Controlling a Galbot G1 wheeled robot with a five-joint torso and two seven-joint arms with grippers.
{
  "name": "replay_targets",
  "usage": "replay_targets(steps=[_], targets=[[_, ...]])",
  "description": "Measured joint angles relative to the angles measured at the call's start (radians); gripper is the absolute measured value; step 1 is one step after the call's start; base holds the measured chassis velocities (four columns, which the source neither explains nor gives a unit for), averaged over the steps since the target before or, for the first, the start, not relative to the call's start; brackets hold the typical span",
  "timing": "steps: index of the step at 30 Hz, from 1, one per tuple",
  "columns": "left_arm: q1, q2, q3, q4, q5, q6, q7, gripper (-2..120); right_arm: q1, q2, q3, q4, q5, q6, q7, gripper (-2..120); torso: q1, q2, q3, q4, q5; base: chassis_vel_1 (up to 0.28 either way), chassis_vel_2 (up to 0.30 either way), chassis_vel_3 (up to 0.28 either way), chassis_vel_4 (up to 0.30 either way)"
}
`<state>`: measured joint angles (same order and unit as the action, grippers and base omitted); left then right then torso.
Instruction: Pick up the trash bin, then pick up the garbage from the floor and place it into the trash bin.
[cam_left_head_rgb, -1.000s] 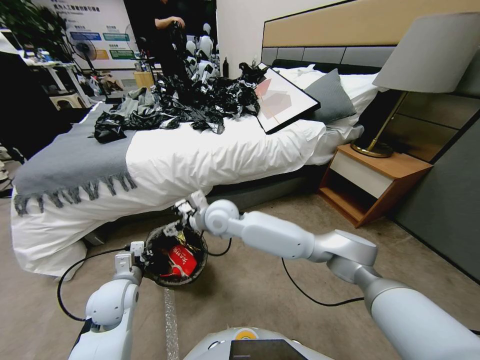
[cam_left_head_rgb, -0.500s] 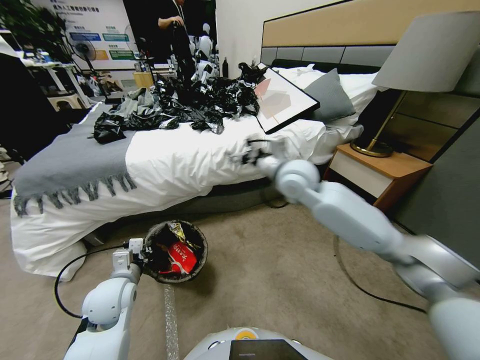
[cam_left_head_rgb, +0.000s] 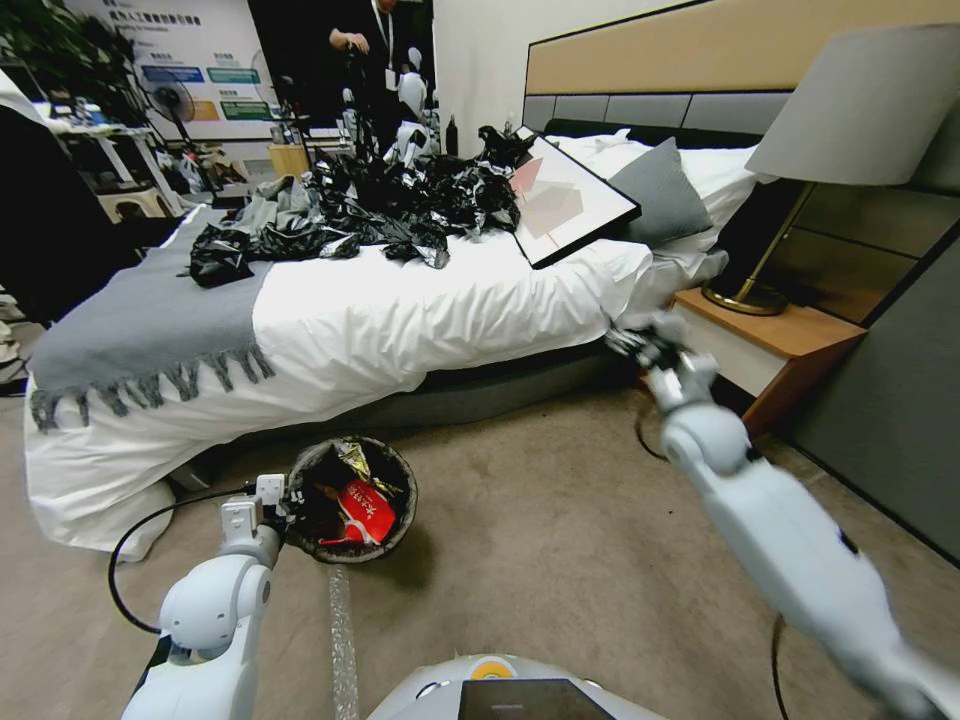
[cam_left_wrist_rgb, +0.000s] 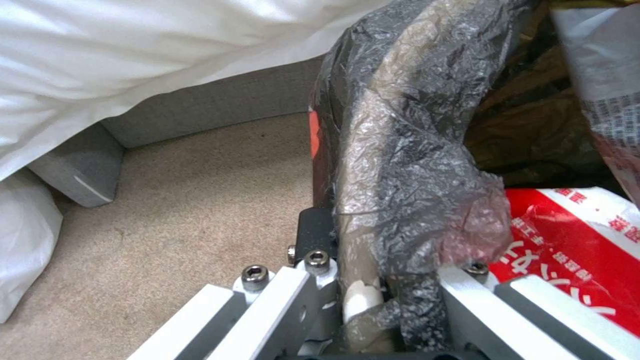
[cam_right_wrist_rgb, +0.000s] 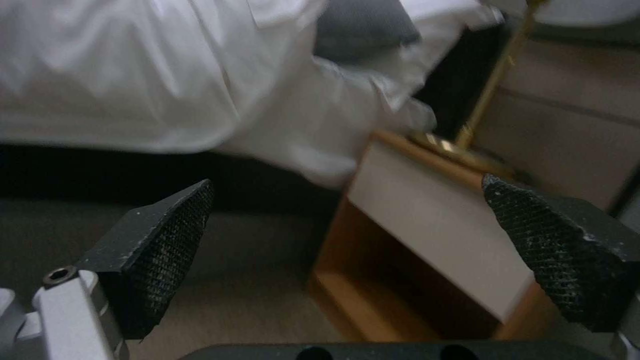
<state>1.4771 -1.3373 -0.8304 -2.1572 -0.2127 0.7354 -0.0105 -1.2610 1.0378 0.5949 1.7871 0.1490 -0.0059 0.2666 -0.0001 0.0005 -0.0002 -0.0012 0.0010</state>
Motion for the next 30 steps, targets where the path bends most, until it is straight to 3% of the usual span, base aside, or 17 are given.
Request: replay_targets(steps=[2, 8, 30], targets=[[0.0, 0.004, 0.001, -0.005, -0.017, 0.0, -0.003, 0, -0.075, 0.104, 0.05, -0.012, -0.054, 0.057, -0.004, 100, 0.0, 0.0, 0.0, 0.0011, -0.0008, 0.0, 0.0, 0.0, 0.0], [0.003, -0.008, 0.001, -0.005, -0.033, 0.0, -0.006, 0, -0.087, 0.211, 0.065, 0.013, -0.072, 0.066, -0.004, 100, 0.0, 0.0, 0.0, 0.0014, -0.0014, 0.0, 0.0, 0.0, 0.0], [0.021, -0.014, -0.025, -0.032, -0.043, 0.0, 0.011, 0, -0.089, 0.269, 0.009, 0.008, -0.107, 0.082, -0.004, 100, 0.0, 0.0, 0.0, 0.0011, -0.0011, 0.024, 0.025, 0.024, 0.027]])
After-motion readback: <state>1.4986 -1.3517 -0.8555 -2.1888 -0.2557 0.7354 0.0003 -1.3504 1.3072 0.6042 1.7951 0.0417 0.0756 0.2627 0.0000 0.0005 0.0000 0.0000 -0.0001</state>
